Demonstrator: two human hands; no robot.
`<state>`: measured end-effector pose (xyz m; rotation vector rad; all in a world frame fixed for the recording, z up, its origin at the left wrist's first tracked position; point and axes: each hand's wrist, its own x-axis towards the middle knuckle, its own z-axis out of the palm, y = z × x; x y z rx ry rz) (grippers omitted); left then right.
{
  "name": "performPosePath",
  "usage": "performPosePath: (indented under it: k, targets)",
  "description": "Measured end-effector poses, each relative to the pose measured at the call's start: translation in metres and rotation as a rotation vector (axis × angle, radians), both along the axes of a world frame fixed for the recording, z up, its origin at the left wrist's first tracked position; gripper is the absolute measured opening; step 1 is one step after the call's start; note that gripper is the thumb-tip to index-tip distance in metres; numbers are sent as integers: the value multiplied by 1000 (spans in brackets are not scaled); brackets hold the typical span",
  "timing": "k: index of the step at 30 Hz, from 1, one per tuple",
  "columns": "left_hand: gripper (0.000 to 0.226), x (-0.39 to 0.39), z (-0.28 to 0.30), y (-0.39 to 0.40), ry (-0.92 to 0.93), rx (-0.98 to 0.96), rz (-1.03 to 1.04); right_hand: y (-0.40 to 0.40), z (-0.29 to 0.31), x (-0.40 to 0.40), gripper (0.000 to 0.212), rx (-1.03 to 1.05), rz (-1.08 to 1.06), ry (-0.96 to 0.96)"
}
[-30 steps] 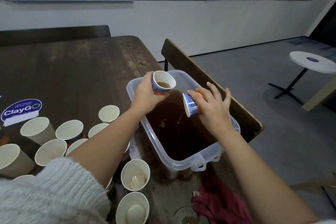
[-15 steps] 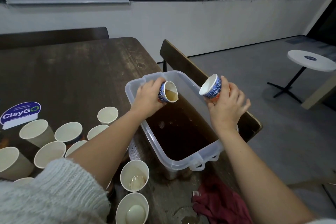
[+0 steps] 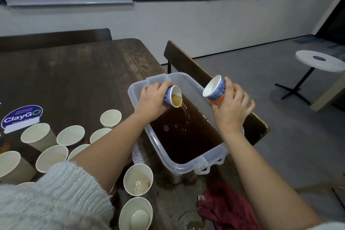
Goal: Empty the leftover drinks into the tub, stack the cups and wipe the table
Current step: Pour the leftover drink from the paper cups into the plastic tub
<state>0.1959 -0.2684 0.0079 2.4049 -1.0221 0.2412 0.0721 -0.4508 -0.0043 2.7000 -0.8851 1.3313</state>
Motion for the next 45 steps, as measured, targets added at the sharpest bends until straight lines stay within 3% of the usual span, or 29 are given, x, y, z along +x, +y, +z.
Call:
performPosePath:
  k: [20,45]
  targets:
    - [73,0,1,-1,-8,80,-23,-2,-2,1,86,5,11,23]
    - [66,-1,-2,-3,-209,221,-28,-2,-1,1,94,-29,4,15]
